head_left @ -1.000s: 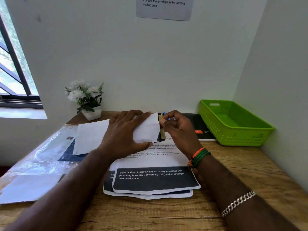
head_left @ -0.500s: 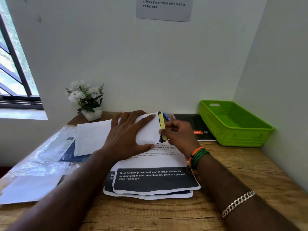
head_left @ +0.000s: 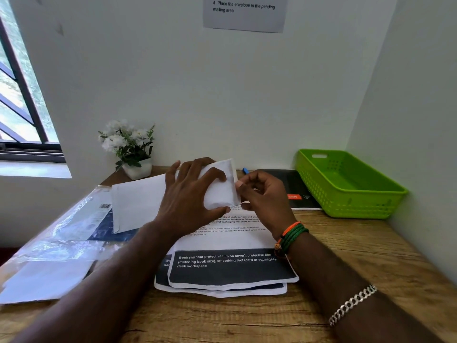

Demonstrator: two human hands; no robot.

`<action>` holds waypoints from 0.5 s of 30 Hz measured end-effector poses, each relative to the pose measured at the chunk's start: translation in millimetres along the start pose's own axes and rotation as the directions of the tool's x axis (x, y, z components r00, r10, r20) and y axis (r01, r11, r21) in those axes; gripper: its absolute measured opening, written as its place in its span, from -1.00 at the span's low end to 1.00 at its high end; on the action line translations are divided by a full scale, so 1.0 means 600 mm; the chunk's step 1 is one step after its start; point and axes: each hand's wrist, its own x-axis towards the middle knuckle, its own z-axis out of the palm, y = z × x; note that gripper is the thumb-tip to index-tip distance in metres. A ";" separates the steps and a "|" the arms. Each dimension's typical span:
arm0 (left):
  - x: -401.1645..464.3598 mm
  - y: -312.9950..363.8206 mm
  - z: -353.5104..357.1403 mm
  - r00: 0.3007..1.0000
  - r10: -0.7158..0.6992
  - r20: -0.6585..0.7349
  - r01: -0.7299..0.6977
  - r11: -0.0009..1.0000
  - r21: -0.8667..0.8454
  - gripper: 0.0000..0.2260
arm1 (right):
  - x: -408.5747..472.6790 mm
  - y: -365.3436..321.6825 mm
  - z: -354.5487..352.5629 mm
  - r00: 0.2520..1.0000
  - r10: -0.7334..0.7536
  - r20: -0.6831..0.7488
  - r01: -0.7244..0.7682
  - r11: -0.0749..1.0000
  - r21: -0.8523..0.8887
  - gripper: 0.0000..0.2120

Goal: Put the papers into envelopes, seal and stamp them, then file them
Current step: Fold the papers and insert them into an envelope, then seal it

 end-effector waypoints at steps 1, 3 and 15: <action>0.001 0.001 -0.001 1.000 0.004 -0.017 -0.004 1.000 -0.007 -0.41 | -0.001 -0.004 -0.001 0.999 0.039 0.007 -0.039 0.999 0.036 -0.93; 0.004 0.004 -0.005 0.998 0.019 -0.058 -0.021 1.000 -0.021 -0.42 | -0.003 -0.009 -0.003 0.991 0.129 0.038 -0.133 0.983 0.127 -0.87; 0.012 0.029 -0.027 0.974 0.028 -0.224 -0.082 0.969 -0.233 -0.40 | 0.004 -0.042 -0.024 0.989 0.135 -0.067 -0.090 0.885 0.458 -0.81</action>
